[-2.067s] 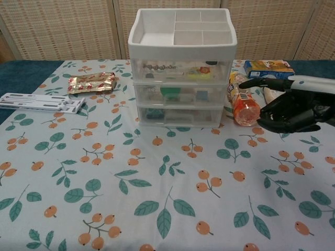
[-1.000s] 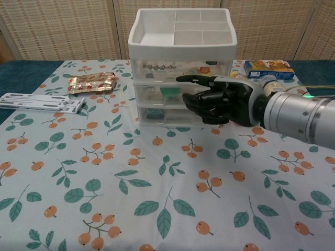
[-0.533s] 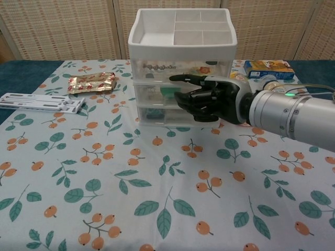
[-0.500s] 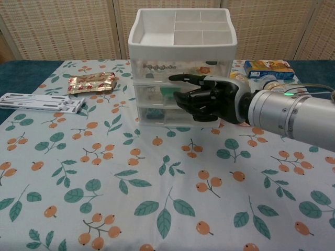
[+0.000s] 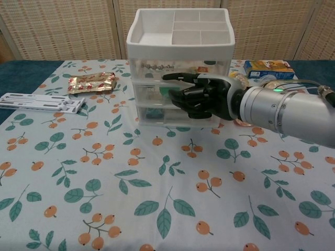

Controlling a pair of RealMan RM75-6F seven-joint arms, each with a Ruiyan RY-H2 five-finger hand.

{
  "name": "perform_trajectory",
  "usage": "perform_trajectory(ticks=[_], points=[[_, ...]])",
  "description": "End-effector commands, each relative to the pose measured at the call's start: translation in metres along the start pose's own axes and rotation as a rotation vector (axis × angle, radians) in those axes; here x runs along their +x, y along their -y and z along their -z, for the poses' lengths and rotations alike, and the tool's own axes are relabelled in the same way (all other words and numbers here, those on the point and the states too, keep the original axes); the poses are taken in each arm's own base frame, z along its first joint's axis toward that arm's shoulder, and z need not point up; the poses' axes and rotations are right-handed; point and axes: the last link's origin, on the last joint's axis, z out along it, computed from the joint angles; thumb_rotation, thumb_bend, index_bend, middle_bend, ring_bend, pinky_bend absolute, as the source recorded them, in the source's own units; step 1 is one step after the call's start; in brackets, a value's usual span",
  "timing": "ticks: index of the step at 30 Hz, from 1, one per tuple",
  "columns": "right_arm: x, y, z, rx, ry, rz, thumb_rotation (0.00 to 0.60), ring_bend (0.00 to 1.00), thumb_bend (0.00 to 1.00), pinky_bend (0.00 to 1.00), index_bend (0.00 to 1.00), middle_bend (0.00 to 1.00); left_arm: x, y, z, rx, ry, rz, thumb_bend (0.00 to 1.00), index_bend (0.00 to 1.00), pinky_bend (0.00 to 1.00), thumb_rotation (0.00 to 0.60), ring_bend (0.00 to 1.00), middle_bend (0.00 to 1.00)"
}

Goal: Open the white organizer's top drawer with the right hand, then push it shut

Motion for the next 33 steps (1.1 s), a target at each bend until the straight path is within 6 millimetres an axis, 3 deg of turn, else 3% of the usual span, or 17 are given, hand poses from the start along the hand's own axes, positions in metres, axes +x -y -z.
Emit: perform_trajectory(ticks=[1,11,33], points=[[0.0,0.0,-0.001,-0.001,0.001,0.001,0.6,0.89,0.55,0.99,0.1,0.78,0.0,0.0,0.0,0.001,0.0,0.0,0.21,0.07,0.08,0.6,0.07,0.02],[-0.002,0.0,0.001,-0.002,0.01,0.007,0.6,0.89,0.57,0.99,0.19,0.78,-0.001,-0.001,0.0,0.001,0.003,-0.001,0.21,0.07,0.08,0.6,0.07,0.02],[-0.009,-0.006,0.019,0.011,0.018,0.006,0.6,0.89,0.57,0.99,0.2,0.78,-0.003,-0.001,0.002,0.0,0.013,0.005,0.21,0.07,0.08,0.6,0.07,0.02]])
